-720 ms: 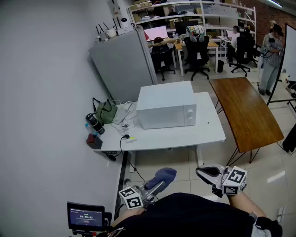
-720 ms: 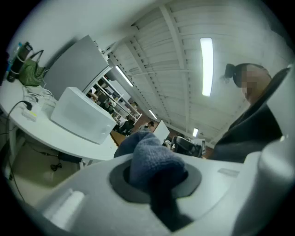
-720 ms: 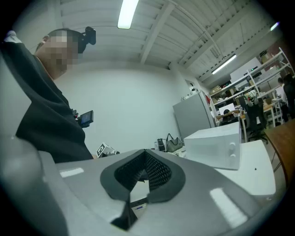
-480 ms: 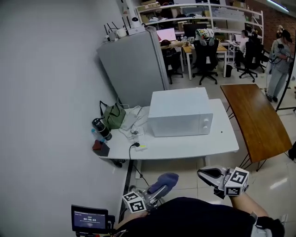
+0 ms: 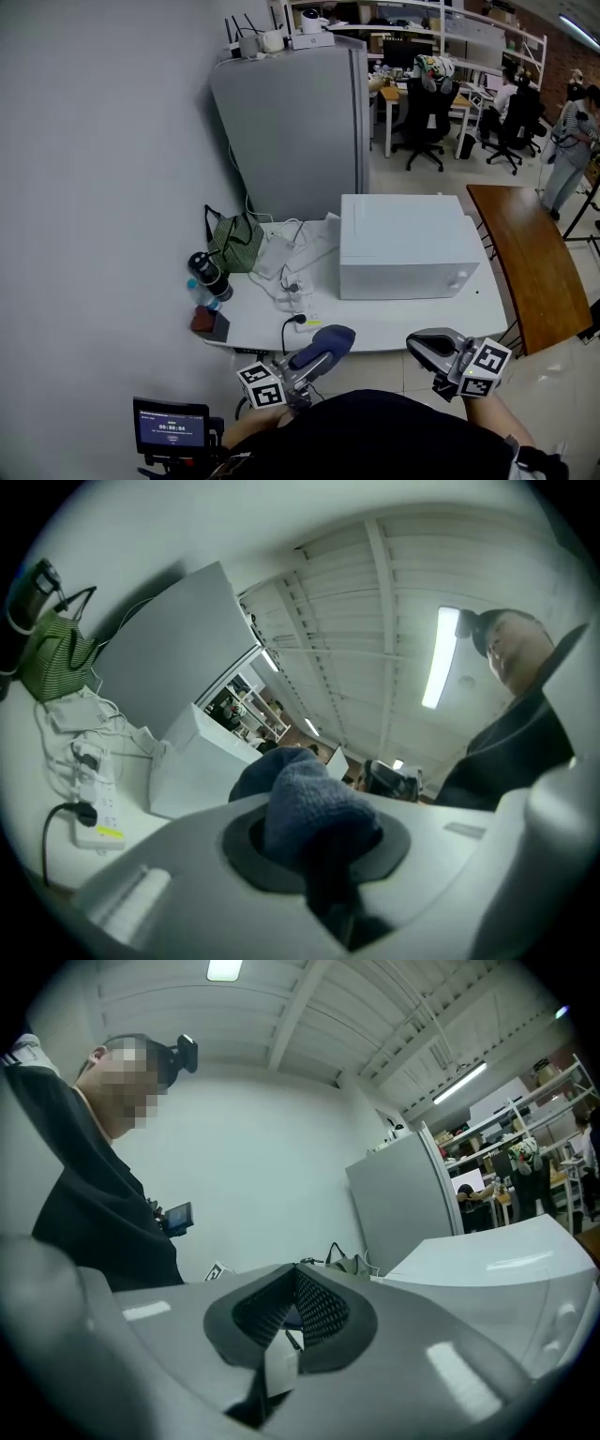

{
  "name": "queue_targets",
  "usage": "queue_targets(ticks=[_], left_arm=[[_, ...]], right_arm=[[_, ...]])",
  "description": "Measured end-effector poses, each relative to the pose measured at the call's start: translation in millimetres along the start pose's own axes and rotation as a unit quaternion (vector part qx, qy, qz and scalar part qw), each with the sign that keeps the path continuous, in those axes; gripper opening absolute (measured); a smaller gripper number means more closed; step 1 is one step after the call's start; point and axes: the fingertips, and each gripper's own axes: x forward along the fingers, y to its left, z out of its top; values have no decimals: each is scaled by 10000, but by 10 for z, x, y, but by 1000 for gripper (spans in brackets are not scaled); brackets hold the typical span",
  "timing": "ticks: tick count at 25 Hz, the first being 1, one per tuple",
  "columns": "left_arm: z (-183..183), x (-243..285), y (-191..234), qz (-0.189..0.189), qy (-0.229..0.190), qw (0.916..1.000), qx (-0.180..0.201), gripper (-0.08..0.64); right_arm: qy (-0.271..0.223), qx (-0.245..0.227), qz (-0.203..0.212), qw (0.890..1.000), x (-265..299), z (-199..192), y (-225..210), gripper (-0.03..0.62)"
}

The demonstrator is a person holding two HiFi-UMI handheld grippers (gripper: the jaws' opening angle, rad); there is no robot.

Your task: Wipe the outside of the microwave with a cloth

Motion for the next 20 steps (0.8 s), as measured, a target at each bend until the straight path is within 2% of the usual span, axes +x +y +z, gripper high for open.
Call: queue_targets(ticks=[3, 6, 10, 13, 16, 20], left_arm=[[140, 187, 318, 23, 39, 10000, 3, 57], [274, 419, 634, 152, -10, 9999, 76, 56], [634, 736, 1129, 476, -117, 9977, 465, 57], [1040, 948, 1427, 839, -234, 9930, 795, 56], [1435, 1040, 1874, 1084, -292, 9894, 917, 57], [1837, 1119, 2780, 1006, -235, 9897, 988, 56]], right_arm=[[61, 72, -89, 9999, 75, 31, -293, 5], [37, -49, 5, 10000, 85, 155, -671, 5], [-65, -561, 327, 9979, 121, 307, -1226, 5], [-1, -801, 495, 9956, 142, 476, -1675, 5], [-12, -815, 377, 9960, 256, 603, -2030, 5], [181, -680, -144, 9974, 557, 602, -2350, 5]])
